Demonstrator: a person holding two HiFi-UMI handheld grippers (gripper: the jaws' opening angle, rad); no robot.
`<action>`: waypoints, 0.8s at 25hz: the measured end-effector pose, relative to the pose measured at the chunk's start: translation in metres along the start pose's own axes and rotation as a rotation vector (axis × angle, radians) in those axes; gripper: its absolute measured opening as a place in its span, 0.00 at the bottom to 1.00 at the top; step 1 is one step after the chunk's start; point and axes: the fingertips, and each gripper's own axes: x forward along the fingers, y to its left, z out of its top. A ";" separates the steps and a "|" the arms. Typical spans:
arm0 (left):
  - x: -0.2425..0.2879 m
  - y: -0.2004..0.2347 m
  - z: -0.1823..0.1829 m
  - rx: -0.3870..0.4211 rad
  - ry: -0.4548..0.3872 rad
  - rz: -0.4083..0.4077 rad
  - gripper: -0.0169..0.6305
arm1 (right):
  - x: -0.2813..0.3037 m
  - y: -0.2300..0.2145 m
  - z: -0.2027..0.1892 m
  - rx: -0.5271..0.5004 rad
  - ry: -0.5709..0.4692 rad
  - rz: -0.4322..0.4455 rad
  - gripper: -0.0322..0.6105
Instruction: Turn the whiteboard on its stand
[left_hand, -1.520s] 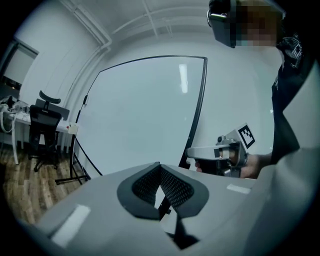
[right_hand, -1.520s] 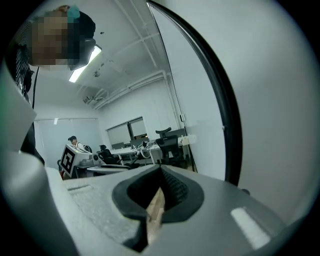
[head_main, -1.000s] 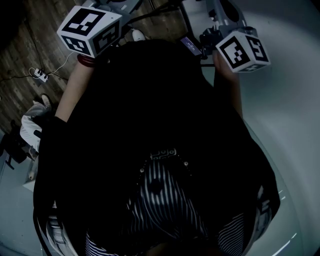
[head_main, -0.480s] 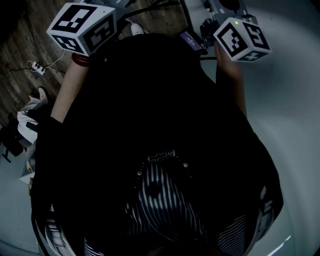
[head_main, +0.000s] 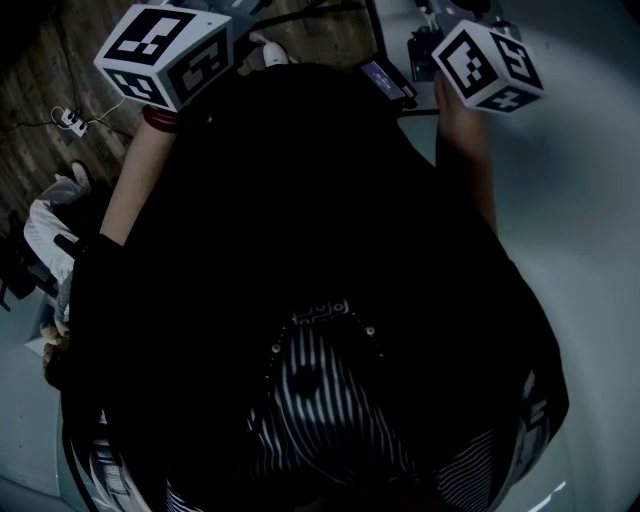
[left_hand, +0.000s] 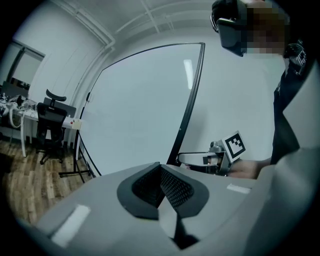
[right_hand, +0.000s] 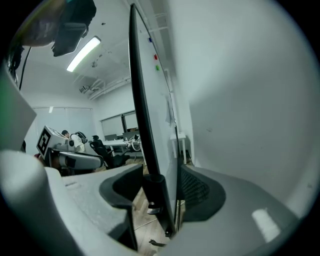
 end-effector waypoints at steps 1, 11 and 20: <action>0.000 0.000 -0.003 0.001 0.000 0.004 0.02 | 0.000 -0.002 -0.002 -0.006 -0.003 -0.002 0.40; -0.004 0.002 -0.008 0.016 -0.013 0.044 0.02 | 0.021 0.014 -0.030 -0.035 0.074 0.078 0.44; -0.014 -0.006 0.000 0.014 -0.027 0.059 0.02 | 0.023 0.015 -0.031 -0.133 0.133 0.010 0.37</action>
